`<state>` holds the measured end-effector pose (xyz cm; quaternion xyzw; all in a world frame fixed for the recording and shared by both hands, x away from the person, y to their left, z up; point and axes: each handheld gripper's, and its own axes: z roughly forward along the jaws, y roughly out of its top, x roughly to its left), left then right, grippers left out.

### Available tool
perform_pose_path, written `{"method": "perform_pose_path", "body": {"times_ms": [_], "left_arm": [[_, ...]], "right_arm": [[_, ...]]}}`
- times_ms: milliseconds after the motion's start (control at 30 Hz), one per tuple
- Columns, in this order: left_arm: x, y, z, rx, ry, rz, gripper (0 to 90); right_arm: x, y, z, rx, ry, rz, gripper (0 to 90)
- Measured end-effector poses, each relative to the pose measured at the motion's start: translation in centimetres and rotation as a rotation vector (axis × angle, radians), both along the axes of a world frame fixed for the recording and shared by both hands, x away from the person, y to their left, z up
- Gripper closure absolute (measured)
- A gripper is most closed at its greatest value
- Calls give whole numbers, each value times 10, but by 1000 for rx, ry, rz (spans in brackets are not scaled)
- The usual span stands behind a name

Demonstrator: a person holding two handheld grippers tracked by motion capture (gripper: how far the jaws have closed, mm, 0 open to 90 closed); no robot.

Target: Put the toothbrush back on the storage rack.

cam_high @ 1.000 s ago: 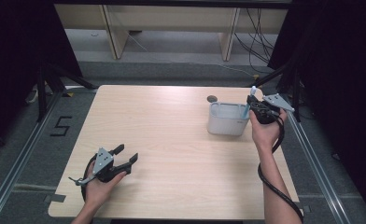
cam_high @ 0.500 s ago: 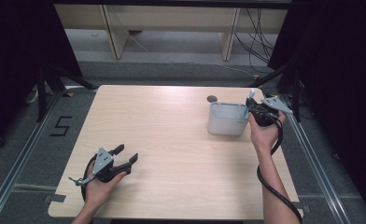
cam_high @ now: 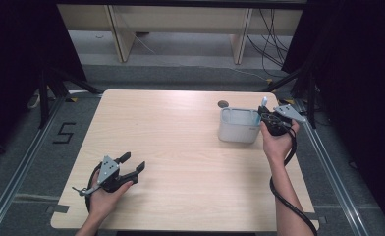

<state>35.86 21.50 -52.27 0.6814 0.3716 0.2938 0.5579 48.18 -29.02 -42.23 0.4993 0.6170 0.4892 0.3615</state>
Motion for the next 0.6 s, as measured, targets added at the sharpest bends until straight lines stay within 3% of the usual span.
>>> {"method": "perform_pose_path", "body": {"times_ms": [200, 367, 400, 433, 533, 600], "left_arm": [[0, 0, 0, 1, 2, 3, 310], [0, 0, 0, 0, 1, 2, 310], [0, 0, 0, -1, 1, 1, 310], [0, 0, 0, -3, 0, 1, 310], [0, 0, 0, -1, 0, 1, 310], [0, 0, 0, -1, 1, 0, 310]], "right_arm": [[0, -1, -3, -21, -7, 8, 839], [0, -1, -6, -14, 0, 16, 839], [-2, 1, -6, 8, 14, -1, 839], [-1, 0, -7, -17, -3, 5, 839], [-2, 0, -8, -22, 0, 8, 838], [-3, 2, -9, 6, 11, -3, 838]]}}
